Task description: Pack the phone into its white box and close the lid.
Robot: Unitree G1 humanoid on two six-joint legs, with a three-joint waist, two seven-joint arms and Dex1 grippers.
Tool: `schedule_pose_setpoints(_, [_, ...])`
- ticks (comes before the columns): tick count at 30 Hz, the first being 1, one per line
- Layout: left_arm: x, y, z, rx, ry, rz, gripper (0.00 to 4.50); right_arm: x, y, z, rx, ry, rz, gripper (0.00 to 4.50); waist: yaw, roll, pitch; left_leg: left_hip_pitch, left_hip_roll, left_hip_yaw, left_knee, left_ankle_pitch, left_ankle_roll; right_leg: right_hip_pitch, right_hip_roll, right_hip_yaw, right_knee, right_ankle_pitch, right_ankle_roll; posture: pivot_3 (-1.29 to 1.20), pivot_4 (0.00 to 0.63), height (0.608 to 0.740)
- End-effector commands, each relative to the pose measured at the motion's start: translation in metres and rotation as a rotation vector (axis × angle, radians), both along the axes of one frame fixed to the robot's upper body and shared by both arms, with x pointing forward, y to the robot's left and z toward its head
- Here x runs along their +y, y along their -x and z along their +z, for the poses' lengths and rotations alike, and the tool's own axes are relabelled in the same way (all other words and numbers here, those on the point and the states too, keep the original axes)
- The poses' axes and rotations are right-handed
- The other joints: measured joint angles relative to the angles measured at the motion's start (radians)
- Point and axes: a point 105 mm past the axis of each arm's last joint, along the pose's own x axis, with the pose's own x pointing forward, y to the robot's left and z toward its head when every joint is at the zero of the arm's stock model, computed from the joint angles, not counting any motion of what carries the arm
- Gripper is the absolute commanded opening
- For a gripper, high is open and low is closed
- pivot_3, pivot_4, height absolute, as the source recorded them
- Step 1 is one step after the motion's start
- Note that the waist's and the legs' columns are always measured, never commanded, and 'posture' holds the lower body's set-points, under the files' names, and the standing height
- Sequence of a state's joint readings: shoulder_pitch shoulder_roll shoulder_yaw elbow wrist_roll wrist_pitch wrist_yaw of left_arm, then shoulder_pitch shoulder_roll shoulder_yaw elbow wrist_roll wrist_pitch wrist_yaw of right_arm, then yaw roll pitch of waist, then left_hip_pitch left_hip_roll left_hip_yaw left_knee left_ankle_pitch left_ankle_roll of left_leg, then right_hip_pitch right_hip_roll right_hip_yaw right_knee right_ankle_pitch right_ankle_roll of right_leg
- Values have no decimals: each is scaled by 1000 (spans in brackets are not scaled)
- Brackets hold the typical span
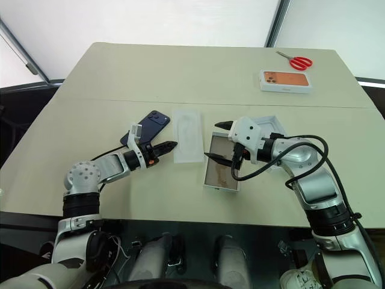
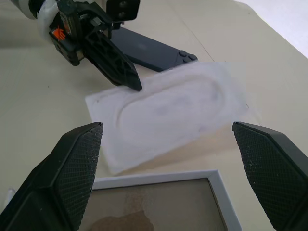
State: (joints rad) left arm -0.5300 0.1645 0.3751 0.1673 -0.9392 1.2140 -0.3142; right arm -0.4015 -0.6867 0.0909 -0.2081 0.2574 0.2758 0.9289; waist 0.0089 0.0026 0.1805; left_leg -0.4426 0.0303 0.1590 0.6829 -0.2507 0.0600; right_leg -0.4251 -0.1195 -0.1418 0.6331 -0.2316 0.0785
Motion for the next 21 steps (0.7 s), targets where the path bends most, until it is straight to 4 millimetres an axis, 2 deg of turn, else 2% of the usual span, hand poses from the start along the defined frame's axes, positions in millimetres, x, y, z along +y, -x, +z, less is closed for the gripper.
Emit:
schedule_pose_setpoints(1, [13, -1, 2, -5, 0, 53, 13, -9, 3, 8, -33, 0, -5, 4500, 0, 0, 0, 0, 0, 0, 0, 0, 0, 0, 0, 0, 0, 0, 0, 0, 150, 738])
schedule_pose_setpoints(6, [20, -1, 4, -18, -37, 74, 13, -11, 22, -4, 114, -30, 41, 4500, 1, 0, 0, 0, 0, 0, 0, 0, 0, 0, 0, 0, 0, 0, 0, 0, 150, 738])
schedule_pose_setpoints(10, [19, 1, 21, -71, -4, 43, 13, -8, 50, -24, 289, 3, 131, 4500, 3, 0, 0, 0, 0, 0, 0, 0, 0, 0, 0, 0, 0, 0, 0, 0, 150, 738])
schedule_pose_setpoints(15, [10, 10, 34, -117, 22, -29, 13, -11, 56, -57, 316, 143, 142, 4500, 4, 0, 0, 0, 0, -1, 0, -1, -2, 0, -1, 0, -1, 0, 0, 0, 150, 738])
schedule_pose_setpoints(17, [11, 10, 35, -125, 12, -24, 0, -12, 52, -67, 327, 148, 121, 3967, 3, 0, 0, 0, 0, 0, 0, -1, -2, 0, -1, 0, -1, 0, 0, 0, 150, 738])
schedule_pose_setpoints(19, [12, 9, 37, -130, 6, -21, 0, -17, 53, -79, 325, 214, 127, 3222, 3, 0, 0, 0, 0, 0, 0, -1, -2, 0, -1, 0, -1, 0, 0, 0, 150, 738])
schedule_pose_setpoints(21, [14, 7, 41, -142, -1, -8, 0, -18, 52, -84, 315, 235, 135, 2051, 3, 0, 0, -1, 0, 0, 0, 0, -1, 0, 0, 0, -1, 0, 0, 0, 150, 738])
